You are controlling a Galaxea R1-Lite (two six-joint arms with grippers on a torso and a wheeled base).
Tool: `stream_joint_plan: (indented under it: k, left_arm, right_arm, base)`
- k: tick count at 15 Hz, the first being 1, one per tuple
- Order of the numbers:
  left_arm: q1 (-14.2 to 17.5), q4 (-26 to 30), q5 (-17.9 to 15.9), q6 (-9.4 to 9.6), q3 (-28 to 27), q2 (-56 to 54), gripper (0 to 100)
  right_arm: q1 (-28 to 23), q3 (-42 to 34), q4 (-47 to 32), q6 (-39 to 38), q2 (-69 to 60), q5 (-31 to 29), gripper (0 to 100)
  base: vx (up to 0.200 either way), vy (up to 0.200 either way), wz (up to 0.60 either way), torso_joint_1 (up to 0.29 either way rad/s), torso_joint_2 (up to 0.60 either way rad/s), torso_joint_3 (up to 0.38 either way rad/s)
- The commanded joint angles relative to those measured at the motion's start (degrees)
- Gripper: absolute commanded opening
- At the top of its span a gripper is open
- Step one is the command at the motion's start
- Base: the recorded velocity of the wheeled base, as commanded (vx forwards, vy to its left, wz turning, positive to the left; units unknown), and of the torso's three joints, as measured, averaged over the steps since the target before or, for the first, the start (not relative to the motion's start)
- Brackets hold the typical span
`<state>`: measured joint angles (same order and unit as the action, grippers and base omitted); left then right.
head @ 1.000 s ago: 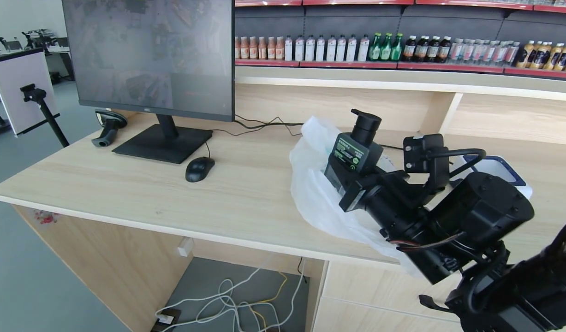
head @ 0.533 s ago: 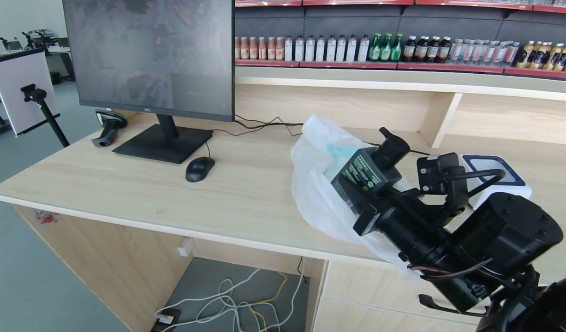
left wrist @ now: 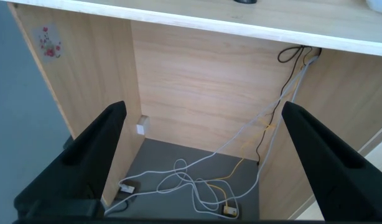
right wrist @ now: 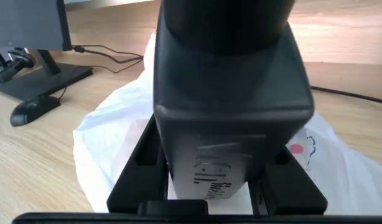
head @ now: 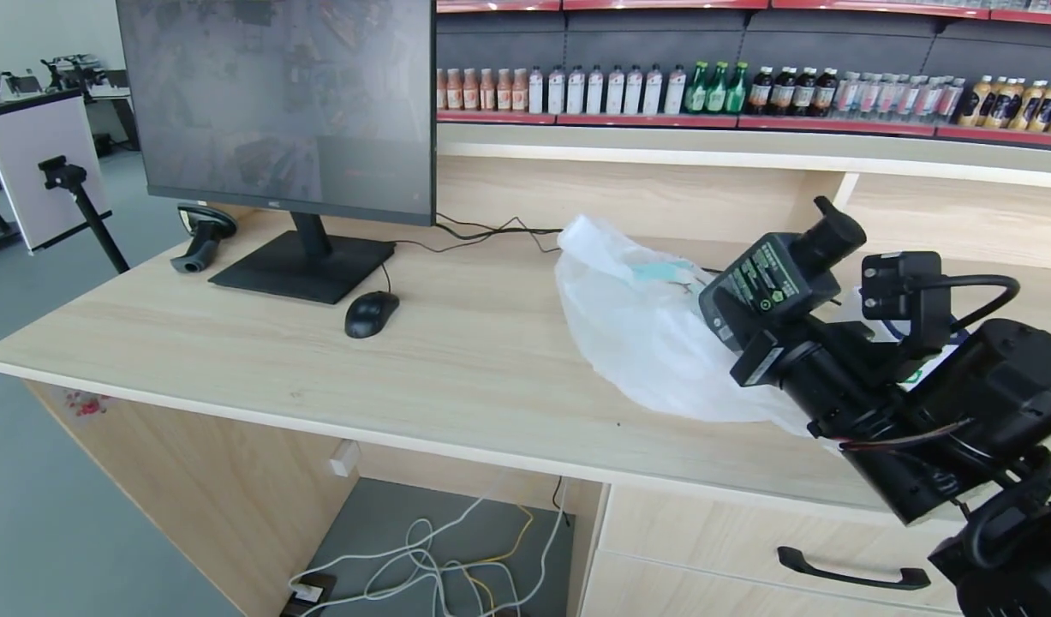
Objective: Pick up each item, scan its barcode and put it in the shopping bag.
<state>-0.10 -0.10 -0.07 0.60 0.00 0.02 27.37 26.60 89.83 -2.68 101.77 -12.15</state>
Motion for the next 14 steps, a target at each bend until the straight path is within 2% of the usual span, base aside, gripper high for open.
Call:
stream_joint_plan:
  k: [1,6,8,10,12,14]
  left_arm:
    - [0.01,0.01,-0.01,0.02,0.0,-0.02,100]
    - [0.01,-0.08,-0.01,0.11,0.0,-0.02,100]
    - [0.01,-0.08,-0.01,0.11,0.0,-0.02,100]
    - [0.01,-0.08,-0.01,0.19,0.0,-0.02,100]
    - [0.01,-0.25,-0.01,0.19,0.0,-0.02,100]
    - [0.01,-0.25,-0.01,0.19,0.0,-0.02,100]
  right_arm:
    - [-1.62,0.21,0.17,0.22,-1.75,0.03,0]
    - [-3.55,0.56,0.17,0.22,-0.43,0.11,0]
    - [-0.91,3.63,0.17,-0.31,0.98,0.55,0]
    - [4.8,6.97,0.17,-4.17,5.37,-0.24,0]
    - [7.7,11.19,0.17,-7.86,7.31,-3.67,0]
    - [9.02,15.85,0.17,-12.79,9.24,-4.37,0]
  base:
    - [0.0,0.0,0.0,0.0,0.0,0.0]
    - [0.0,0.0,0.0,0.0,0.0,0.0]
    - [0.0,0.0,0.0,0.0,0.0,0.0]
    - [0.0,0.0,0.0,0.0,0.0,0.0]
    - [0.0,0.0,0.0,0.0,0.0,0.0]
    - [0.0,0.0,0.0,0.0,0.0,0.0]
